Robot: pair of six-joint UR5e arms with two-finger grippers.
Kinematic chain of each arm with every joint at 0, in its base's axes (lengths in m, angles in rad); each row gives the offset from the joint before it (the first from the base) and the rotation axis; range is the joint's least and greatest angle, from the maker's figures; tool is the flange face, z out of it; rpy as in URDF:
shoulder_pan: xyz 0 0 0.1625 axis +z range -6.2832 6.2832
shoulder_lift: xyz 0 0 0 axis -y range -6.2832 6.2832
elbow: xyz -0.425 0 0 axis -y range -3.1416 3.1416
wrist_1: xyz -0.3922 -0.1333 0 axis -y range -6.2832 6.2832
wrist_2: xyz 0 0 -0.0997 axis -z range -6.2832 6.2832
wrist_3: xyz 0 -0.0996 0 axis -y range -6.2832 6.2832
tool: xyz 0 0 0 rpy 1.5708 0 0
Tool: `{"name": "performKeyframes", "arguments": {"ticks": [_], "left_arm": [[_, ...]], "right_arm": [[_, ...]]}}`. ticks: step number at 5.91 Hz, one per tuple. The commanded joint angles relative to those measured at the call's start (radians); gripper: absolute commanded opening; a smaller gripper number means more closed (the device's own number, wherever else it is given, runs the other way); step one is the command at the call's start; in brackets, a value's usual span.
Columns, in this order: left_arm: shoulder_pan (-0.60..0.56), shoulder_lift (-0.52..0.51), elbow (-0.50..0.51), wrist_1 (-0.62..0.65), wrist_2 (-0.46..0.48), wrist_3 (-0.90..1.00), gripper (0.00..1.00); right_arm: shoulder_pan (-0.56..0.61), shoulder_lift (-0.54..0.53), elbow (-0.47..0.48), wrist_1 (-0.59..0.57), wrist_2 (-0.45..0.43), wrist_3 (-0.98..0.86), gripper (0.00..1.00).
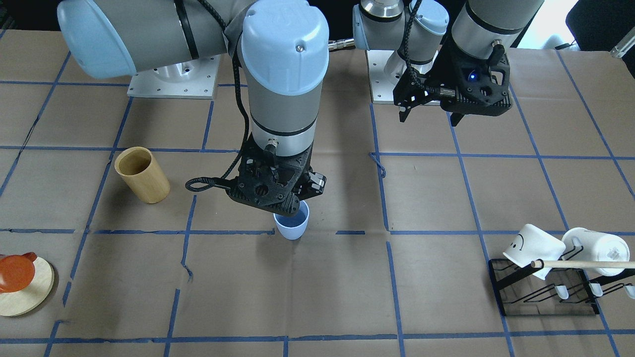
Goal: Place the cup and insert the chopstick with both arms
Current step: 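Lower the pink chopstick into the blue cup with the right gripper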
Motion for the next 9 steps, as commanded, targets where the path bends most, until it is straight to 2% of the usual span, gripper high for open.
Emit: {"name": "performKeyframes", "arguments": {"ticks": [1, 2, 5, 6, 7, 9], "left_arm": [[-0.001, -0.008, 0.003, 0.038, 0.008, -0.037, 0.98], [-0.001, -0.002, 0.003, 0.046, 0.004, -0.057, 0.98], [-0.013, 0.023, -0.012, 0.100, 0.002, -0.030, 0.98], [-0.015, 0.013, -0.032, 0.150, 0.002, -0.025, 0.98], [-0.013, 0.024, -0.050, 0.134, 0.014, -0.031, 0.99], [-0.013, 0.013, -0.052, 0.126, 0.008, -0.048, 0.99]], "right_arm": [[-0.002, -0.001, 0.081, -0.120, -0.015, 0.002, 0.06], [-0.002, -0.003, 0.108, -0.154, -0.007, 0.008, 0.06], [-0.002, 0.005, 0.154, -0.153, -0.003, -0.007, 0.07], [-0.002, 0.011, 0.154, -0.153, 0.028, -0.007, 0.25], [-0.009, 0.012, 0.145, -0.154, 0.057, -0.039, 0.99], [-0.101, -0.029, 0.081, -0.103, 0.060, -0.153, 1.00]]}}
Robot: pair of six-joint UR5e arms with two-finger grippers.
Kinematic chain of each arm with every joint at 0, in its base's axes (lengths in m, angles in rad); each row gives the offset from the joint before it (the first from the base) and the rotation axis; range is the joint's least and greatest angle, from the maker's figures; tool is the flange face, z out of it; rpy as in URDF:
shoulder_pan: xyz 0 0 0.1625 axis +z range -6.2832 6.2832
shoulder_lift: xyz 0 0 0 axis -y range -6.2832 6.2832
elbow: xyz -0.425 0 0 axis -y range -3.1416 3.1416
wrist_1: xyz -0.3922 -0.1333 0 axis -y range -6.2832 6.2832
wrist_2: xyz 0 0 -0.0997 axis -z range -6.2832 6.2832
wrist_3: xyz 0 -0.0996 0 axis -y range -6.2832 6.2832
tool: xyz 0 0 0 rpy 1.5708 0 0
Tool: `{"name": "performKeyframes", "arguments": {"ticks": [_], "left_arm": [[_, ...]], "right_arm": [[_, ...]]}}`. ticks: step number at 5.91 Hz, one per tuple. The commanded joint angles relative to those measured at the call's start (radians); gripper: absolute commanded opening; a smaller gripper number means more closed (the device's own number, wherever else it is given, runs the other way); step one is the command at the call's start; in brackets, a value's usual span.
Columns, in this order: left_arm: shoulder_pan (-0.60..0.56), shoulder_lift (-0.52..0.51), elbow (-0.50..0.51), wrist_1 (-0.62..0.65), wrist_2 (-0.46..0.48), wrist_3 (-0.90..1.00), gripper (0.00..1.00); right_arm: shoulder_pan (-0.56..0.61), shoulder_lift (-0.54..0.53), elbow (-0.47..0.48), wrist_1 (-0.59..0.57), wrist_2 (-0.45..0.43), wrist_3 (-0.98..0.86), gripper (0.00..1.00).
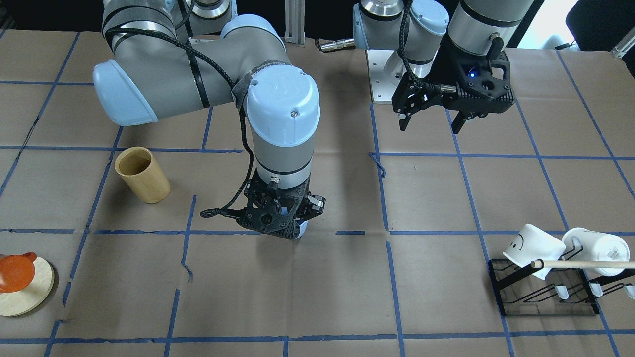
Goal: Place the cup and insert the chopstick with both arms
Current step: 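Open the right gripper to release the chopstick in the blue cup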
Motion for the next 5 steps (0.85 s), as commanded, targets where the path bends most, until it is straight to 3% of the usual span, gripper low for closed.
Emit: {"name": "performKeyframes", "arguments": {"ticks": [1, 2, 3, 5], "left_arm": [[-0.001, 0.029, -0.001, -0.056, 0.001, -0.012, 0.99], [-0.001, 0.040, -0.011, -0.065, 0.002, -0.015, 0.98], [-0.003, 0.044, -0.011, -0.076, 0.002, -0.015, 0.99], [-0.001, 0.052, -0.011, -0.088, 0.002, -0.018, 0.99]], "right_arm": [[-0.091, -0.067, -0.038, 0.102, -0.004, -0.152, 1.00], [-0.118, -0.129, -0.008, 0.192, -0.011, -0.232, 1.00], [-0.163, -0.214, 0.082, 0.208, -0.015, -0.278, 1.00], [-0.297, -0.440, 0.358, 0.147, -0.002, -0.400, 1.00]]}}
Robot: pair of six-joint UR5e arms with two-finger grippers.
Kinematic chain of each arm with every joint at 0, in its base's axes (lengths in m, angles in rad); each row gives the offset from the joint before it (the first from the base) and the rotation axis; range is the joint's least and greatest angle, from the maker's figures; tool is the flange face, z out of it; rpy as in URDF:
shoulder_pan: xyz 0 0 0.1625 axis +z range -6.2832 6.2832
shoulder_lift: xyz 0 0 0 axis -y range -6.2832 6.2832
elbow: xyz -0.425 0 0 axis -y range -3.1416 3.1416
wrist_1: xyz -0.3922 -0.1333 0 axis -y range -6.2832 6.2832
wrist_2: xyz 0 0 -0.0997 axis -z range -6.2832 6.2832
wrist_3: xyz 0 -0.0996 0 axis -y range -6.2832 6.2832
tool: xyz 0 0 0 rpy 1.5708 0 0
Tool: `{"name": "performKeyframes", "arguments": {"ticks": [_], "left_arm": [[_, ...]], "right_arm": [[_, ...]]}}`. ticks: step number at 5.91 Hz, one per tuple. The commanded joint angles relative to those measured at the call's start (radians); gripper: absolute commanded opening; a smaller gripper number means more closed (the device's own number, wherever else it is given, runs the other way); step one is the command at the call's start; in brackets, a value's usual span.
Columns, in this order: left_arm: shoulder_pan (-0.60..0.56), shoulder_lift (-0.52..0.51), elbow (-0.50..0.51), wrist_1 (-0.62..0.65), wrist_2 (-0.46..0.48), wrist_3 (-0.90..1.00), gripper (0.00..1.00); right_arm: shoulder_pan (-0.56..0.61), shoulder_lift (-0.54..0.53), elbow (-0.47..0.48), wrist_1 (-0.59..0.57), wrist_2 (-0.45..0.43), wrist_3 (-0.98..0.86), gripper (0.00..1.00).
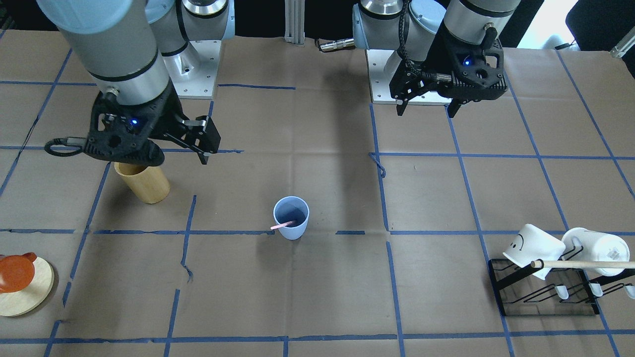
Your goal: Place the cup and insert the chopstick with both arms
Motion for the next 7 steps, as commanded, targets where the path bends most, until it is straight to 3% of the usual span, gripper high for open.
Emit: {"name": "performKeyframes", "arguments": {"ticks": [1, 7], "left_arm": [[0.002, 0.007, 0.001, -0.003, 0.002, -0.001, 0.98], [0.000, 0.011, 0.000, -0.007, 0.002, 0.004, 0.99]], "right_arm": [[-0.076, -0.148, 0.186, -0.125, 0.006, -0.040, 1.00], [-0.066, -0.120, 0.142, -0.107, 0.003, -0.040, 1.00]]}}
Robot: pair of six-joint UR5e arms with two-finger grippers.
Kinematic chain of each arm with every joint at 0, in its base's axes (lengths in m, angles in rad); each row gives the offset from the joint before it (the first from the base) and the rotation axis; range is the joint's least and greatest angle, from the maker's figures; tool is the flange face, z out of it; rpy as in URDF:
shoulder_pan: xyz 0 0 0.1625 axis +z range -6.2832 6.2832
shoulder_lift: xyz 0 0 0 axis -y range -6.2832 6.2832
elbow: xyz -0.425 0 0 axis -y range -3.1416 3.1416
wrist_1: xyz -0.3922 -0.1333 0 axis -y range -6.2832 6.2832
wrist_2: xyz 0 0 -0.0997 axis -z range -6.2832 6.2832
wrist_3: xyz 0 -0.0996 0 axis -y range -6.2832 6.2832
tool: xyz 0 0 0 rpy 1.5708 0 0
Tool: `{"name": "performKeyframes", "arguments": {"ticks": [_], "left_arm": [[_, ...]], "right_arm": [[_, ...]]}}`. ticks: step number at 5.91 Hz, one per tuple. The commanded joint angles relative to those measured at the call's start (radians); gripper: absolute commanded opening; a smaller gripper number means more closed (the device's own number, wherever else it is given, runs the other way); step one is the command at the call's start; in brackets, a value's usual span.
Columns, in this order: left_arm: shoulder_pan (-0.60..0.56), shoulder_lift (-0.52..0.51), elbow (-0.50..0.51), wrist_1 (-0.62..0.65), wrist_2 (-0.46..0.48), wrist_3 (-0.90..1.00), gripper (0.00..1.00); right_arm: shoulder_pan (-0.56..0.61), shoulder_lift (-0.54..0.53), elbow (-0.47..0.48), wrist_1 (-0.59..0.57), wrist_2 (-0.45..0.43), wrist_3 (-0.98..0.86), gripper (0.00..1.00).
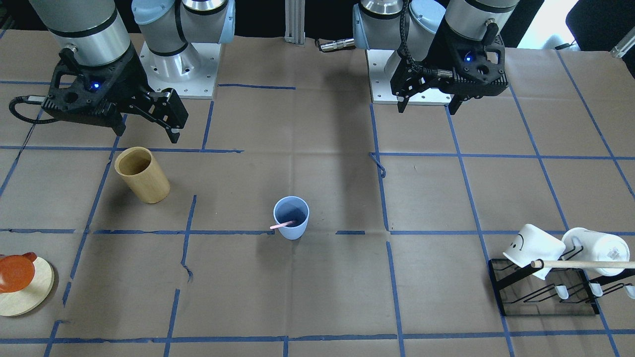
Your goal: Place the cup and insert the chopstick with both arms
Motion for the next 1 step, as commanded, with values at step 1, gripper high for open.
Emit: {"name": "performKeyframes", "arguments": {"ticks": [1], "left_arm": [[0.000, 0.002, 0.000, -0.001, -0.001, 0.000, 0.99]], "right_arm": [[0.000, 0.005, -0.006, 0.007, -0.006, -0.001, 1.00]]}}
